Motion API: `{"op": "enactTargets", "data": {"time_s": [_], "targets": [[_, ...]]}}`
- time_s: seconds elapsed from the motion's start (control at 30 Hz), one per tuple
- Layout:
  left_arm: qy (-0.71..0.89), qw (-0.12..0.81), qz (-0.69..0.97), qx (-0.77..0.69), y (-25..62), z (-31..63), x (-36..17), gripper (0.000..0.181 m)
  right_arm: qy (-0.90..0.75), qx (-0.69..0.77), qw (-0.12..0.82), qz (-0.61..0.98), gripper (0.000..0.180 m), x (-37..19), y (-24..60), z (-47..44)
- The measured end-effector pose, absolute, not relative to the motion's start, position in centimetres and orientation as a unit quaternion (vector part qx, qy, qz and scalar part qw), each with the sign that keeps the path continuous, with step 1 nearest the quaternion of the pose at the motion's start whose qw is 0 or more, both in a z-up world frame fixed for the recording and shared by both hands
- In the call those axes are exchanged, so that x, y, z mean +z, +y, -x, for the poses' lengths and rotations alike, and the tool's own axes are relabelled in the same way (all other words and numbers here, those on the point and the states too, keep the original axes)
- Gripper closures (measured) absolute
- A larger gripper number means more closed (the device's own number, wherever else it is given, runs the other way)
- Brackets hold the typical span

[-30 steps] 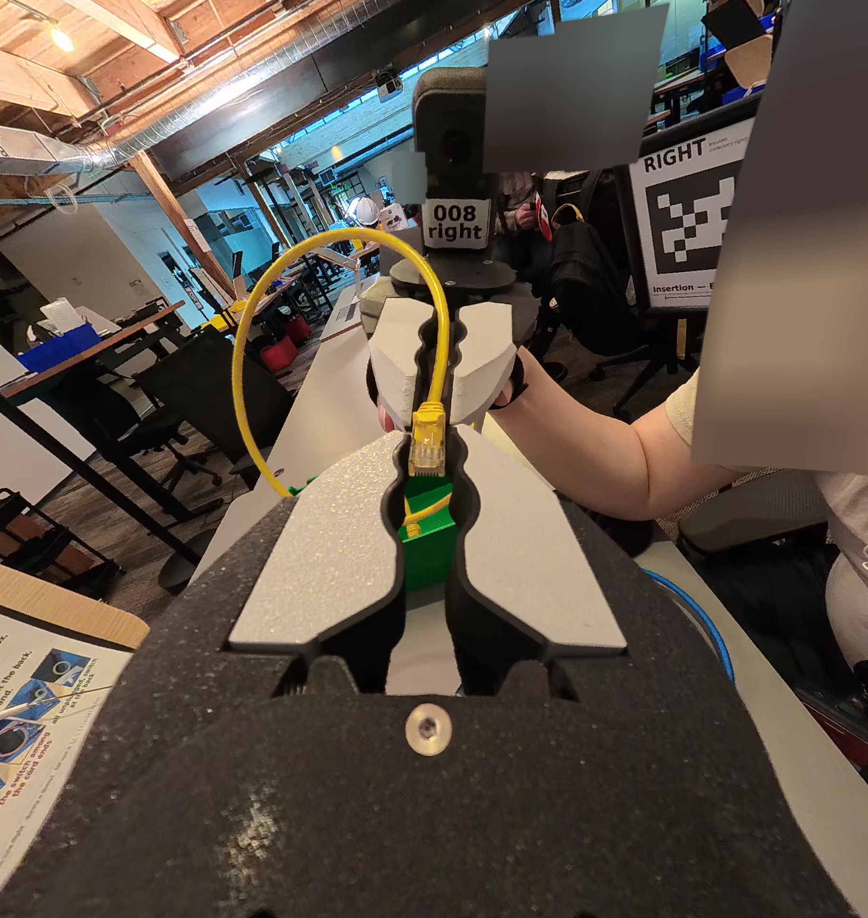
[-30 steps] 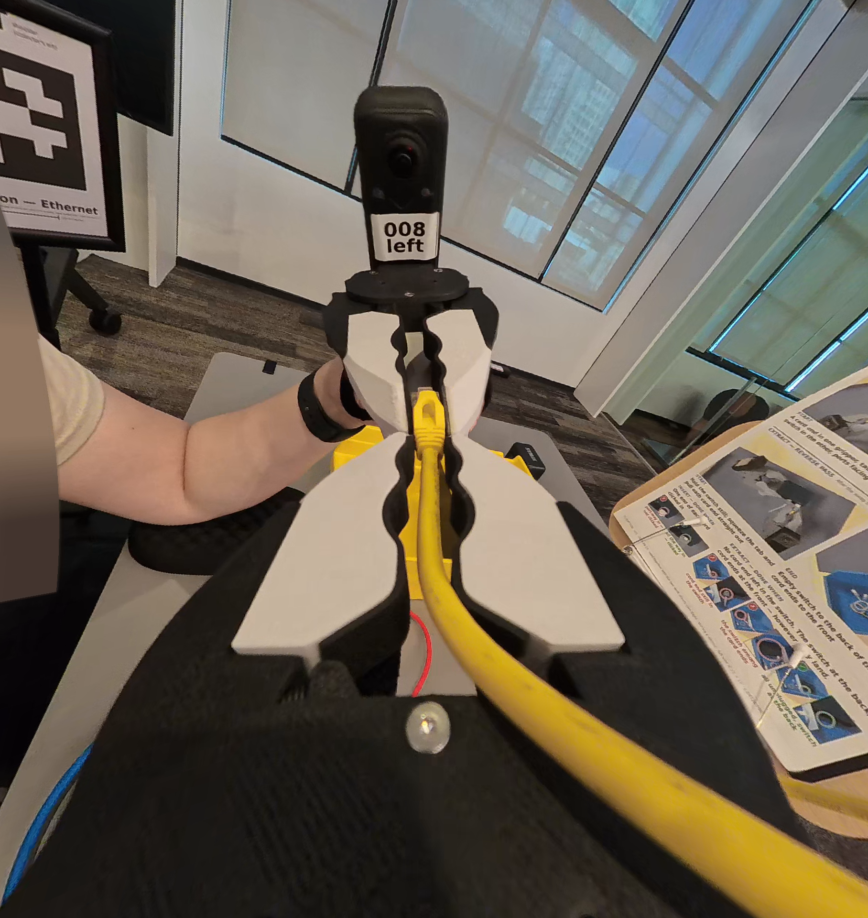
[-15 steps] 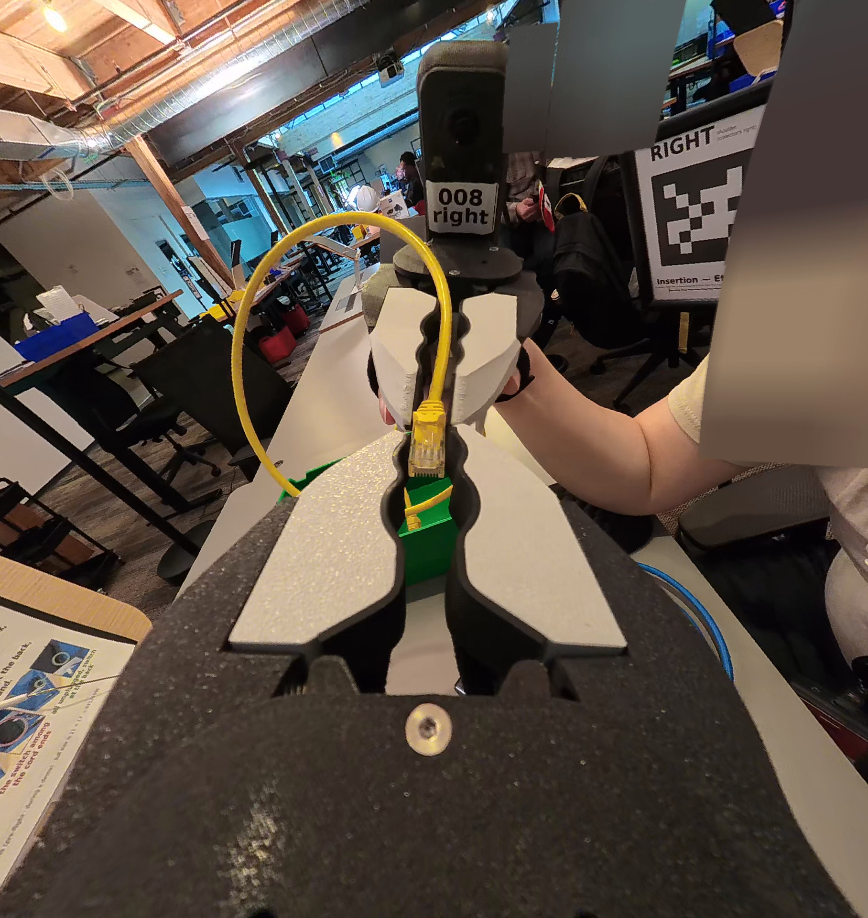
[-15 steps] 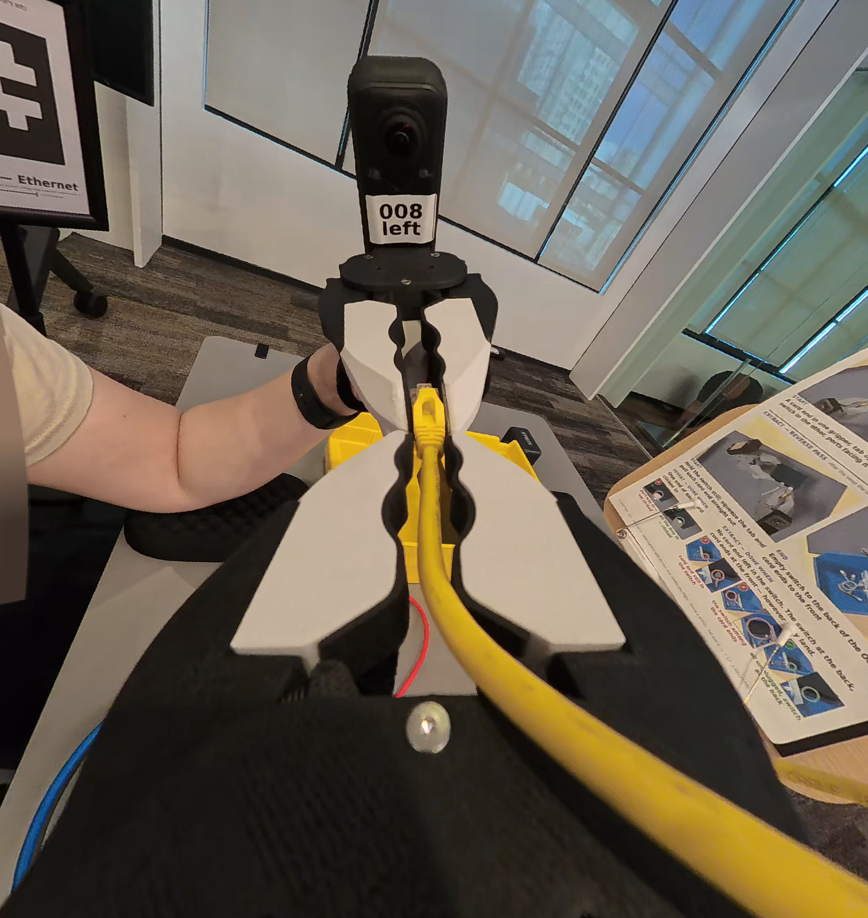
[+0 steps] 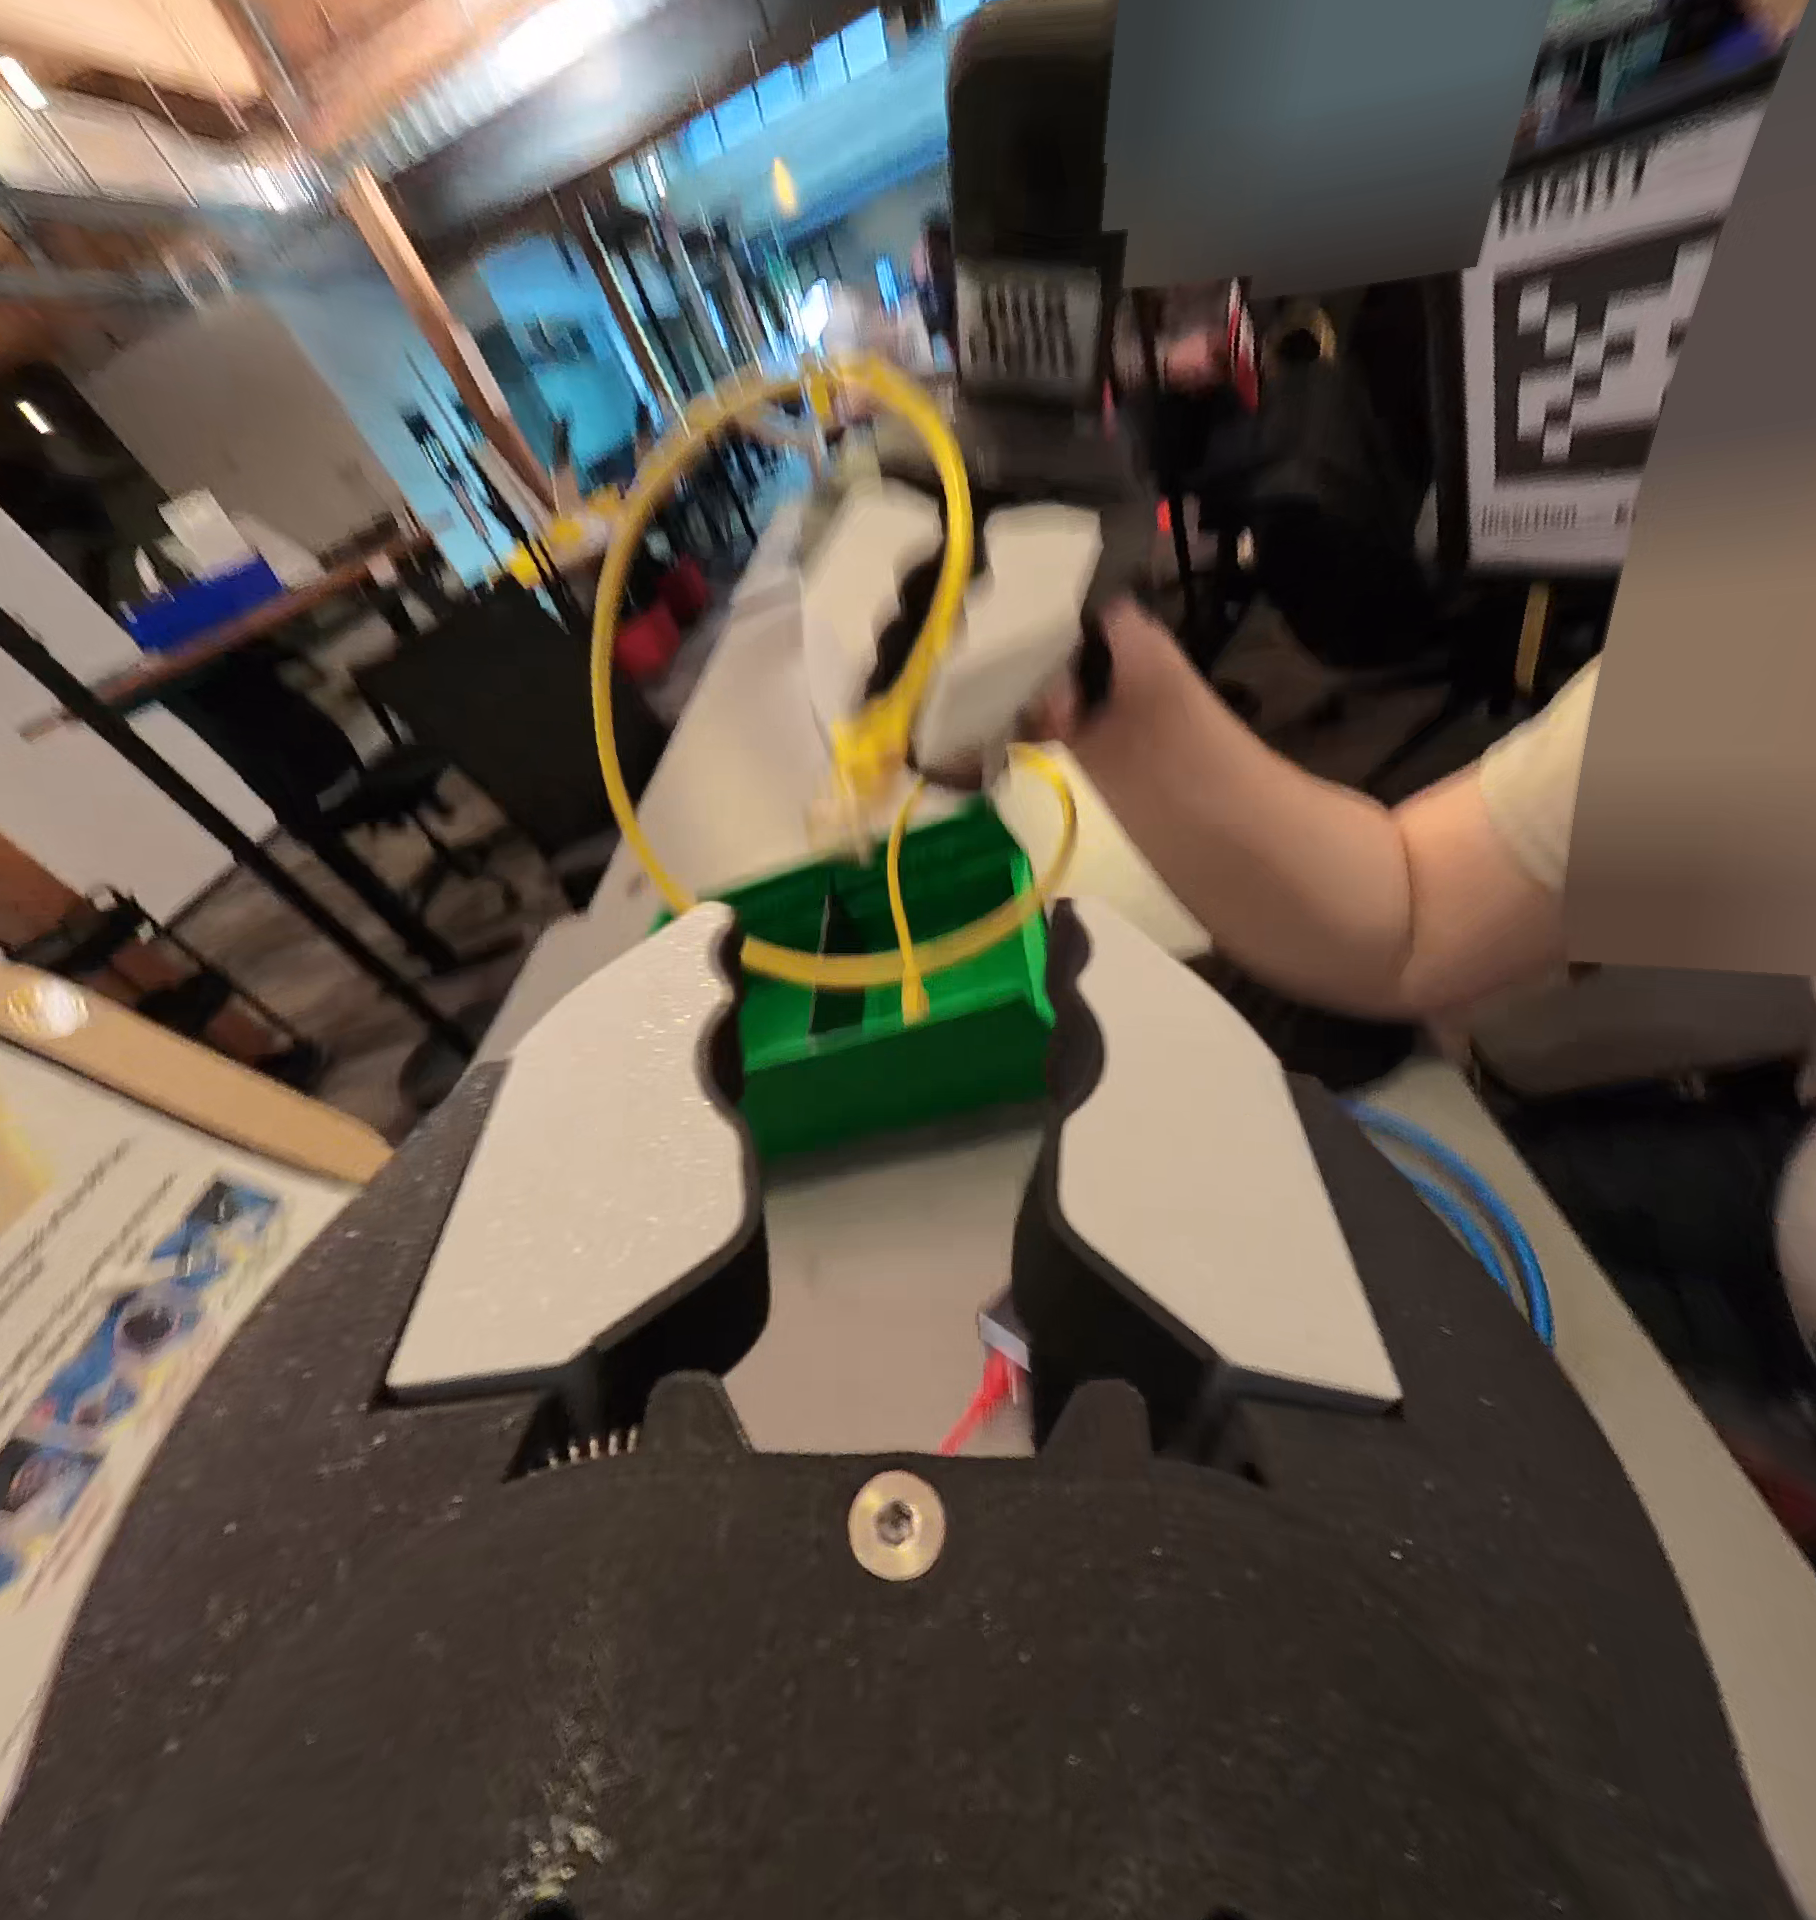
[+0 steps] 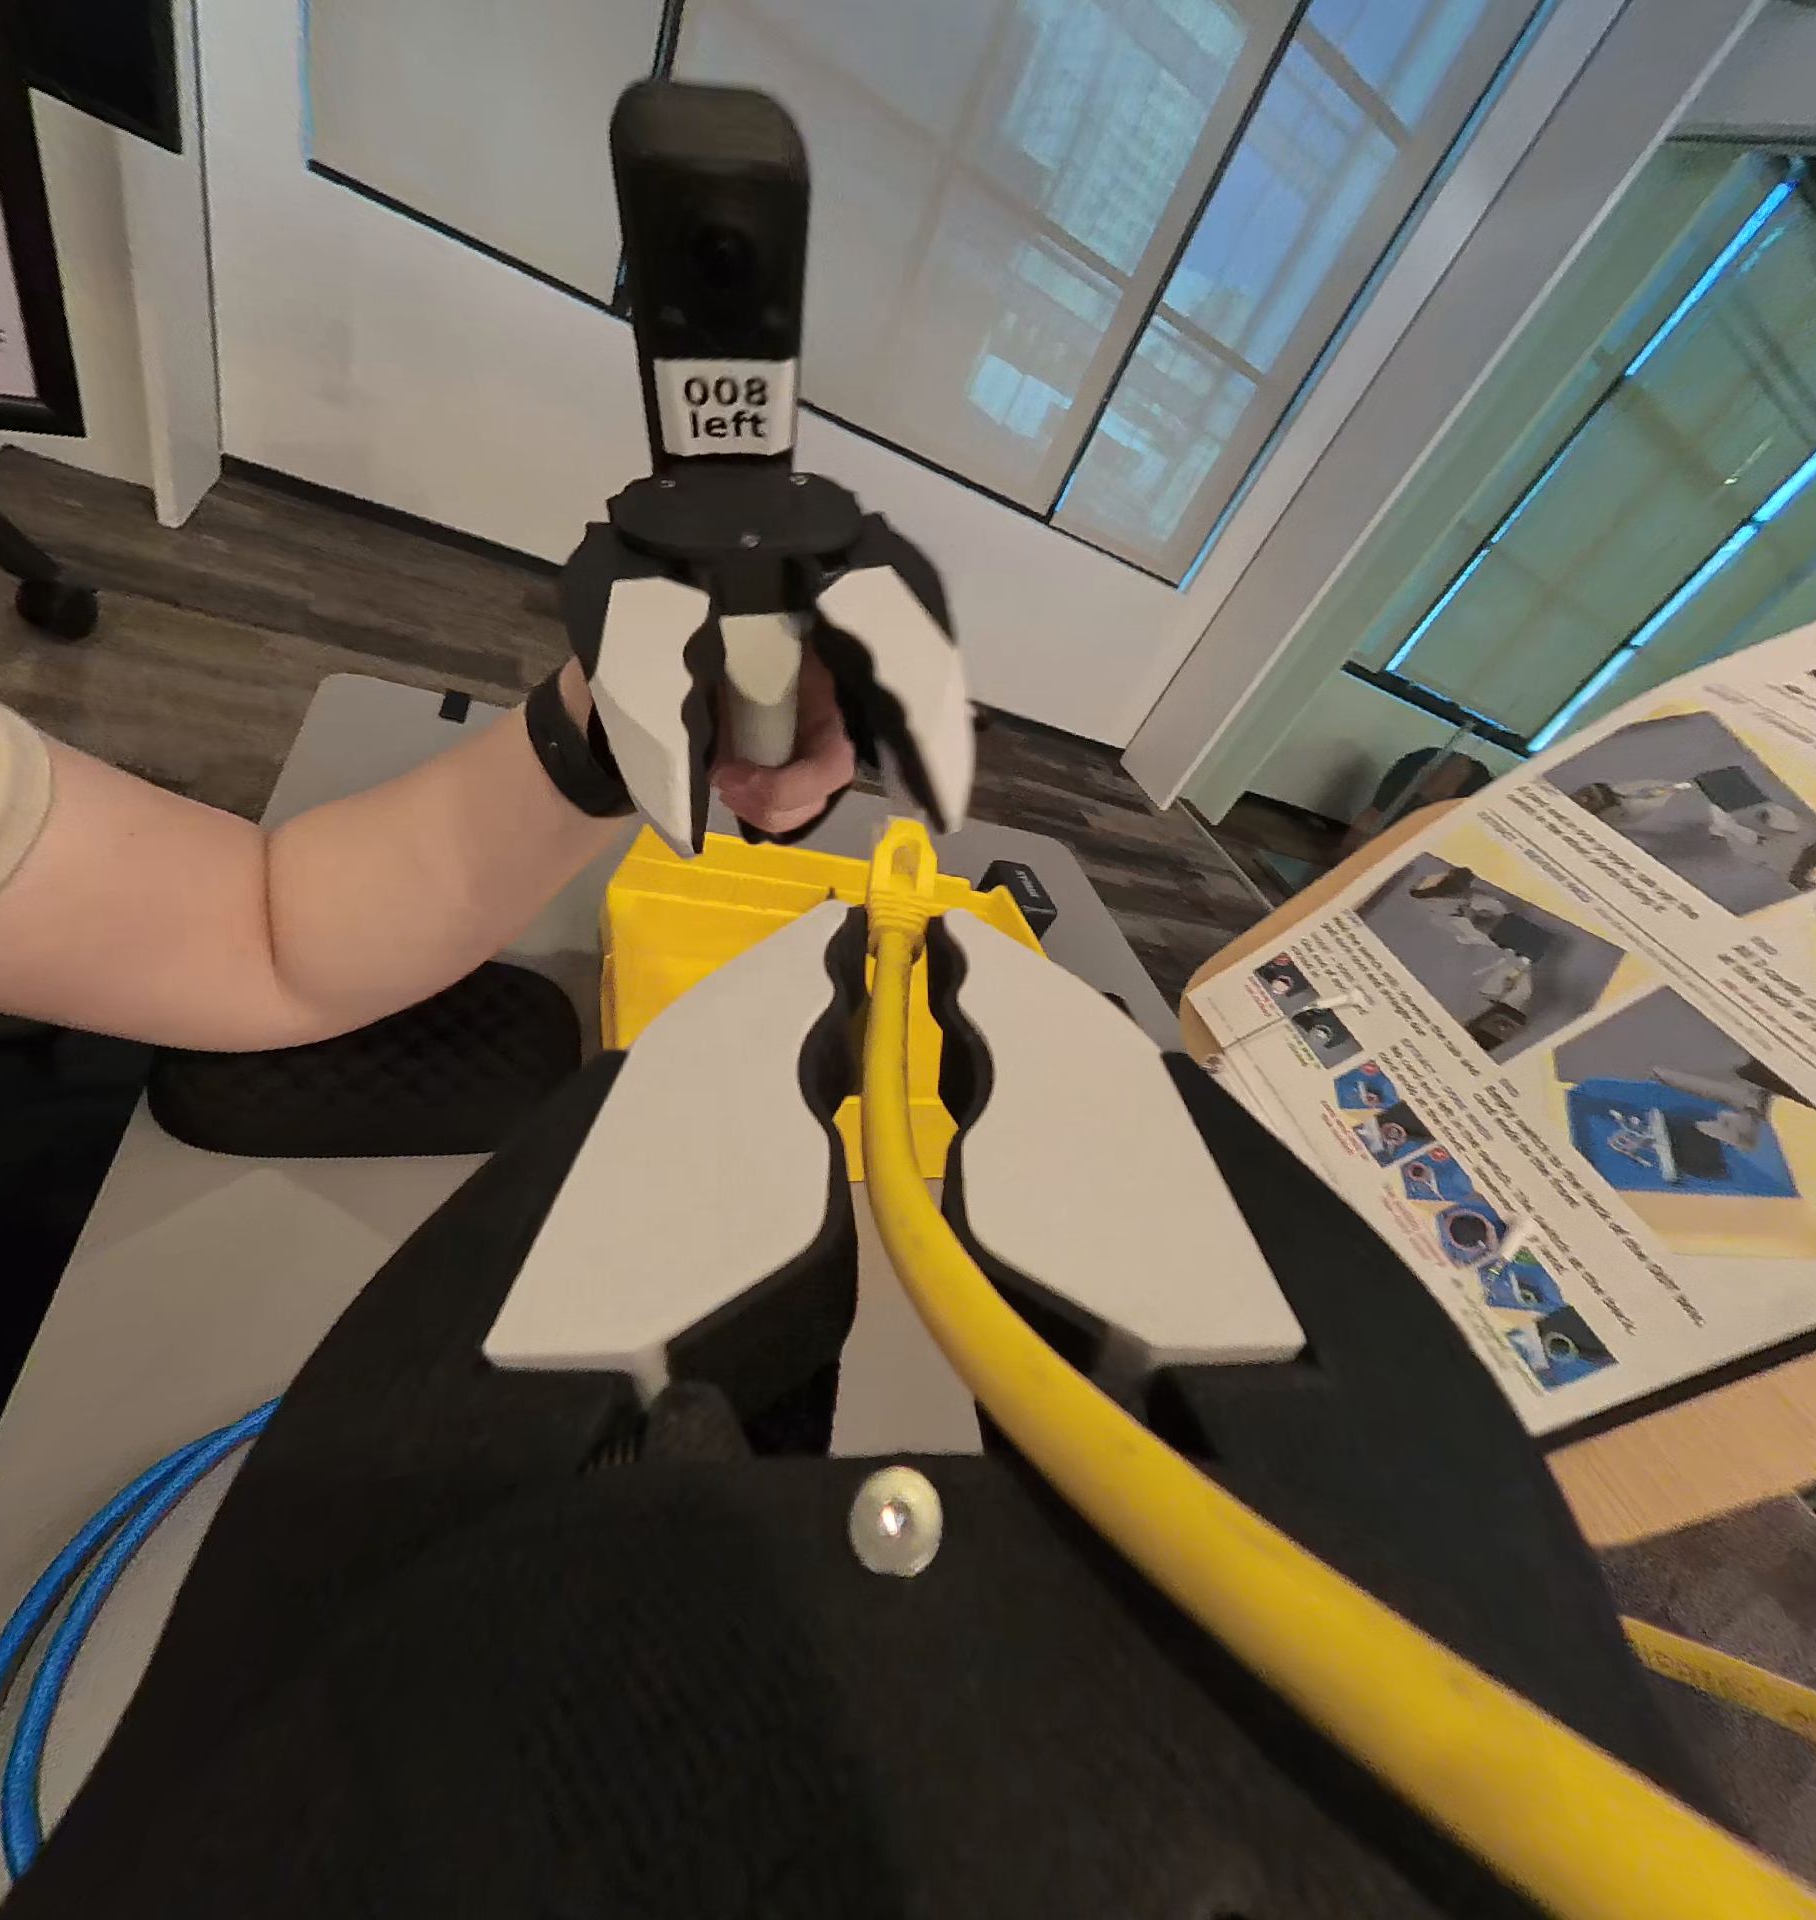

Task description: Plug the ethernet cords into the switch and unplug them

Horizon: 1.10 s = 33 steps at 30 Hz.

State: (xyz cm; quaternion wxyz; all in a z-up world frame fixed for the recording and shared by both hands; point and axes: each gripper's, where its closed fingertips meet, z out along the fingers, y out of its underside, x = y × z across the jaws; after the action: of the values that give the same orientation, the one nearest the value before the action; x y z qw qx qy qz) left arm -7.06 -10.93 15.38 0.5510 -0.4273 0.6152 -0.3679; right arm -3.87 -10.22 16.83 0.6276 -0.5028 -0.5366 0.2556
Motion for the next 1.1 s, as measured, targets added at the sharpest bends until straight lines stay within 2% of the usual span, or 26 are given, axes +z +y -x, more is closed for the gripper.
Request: {"op": "enactTargets", "data": {"time_s": [0.1,0.27,0.53,0.67,0.77,0.83,0.97,1.1], "targets": [[0.642,0.525,0.457,-0.323,-9.8,7.1,12.9,0.135,-0.520,0.232,0.653,0.499,0.167,18.2,-10.8,1.7],[0.738,0.405,0.492,-0.223,-8.4,5.3,4.8,0.137,-0.487,0.157,0.707,0.489,0.168,20.6,-13.2,-2.5],[0.829,0.216,0.496,-0.139,-9.0,2.0,-6.6,0.129,-0.443,0.086,0.745,0.491,0.167,22.0,-15.3,-6.8],[0.845,0.169,0.503,-0.068,-8.2,1.1,-10.9,0.120,-0.438,0.076,0.741,0.502,0.167,21.7,-15.0,-7.8],[0.850,0.128,0.511,-0.031,-7.0,1.1,-12.0,0.120,-0.423,0.064,0.745,0.512,0.168,21.7,-14.4,-8.9],[0.864,0.091,0.490,-0.065,-7.8,0.4,-12.0,0.121,-0.424,0.072,0.745,0.510,0.168,21.7,-14.3,-9.1],[0.886,0.052,0.457,-0.057,-6.6,0.1,-13.1,0.114,-0.421,0.076,0.743,0.514,0.167,21.5,-13.9,-9.7],[0.897,0.016,0.428,-0.111,-7.7,0.0,-14.1,0.121,-0.411,0.087,0.750,0.510,0.167,21.7,-14.0,-10.6]]}}
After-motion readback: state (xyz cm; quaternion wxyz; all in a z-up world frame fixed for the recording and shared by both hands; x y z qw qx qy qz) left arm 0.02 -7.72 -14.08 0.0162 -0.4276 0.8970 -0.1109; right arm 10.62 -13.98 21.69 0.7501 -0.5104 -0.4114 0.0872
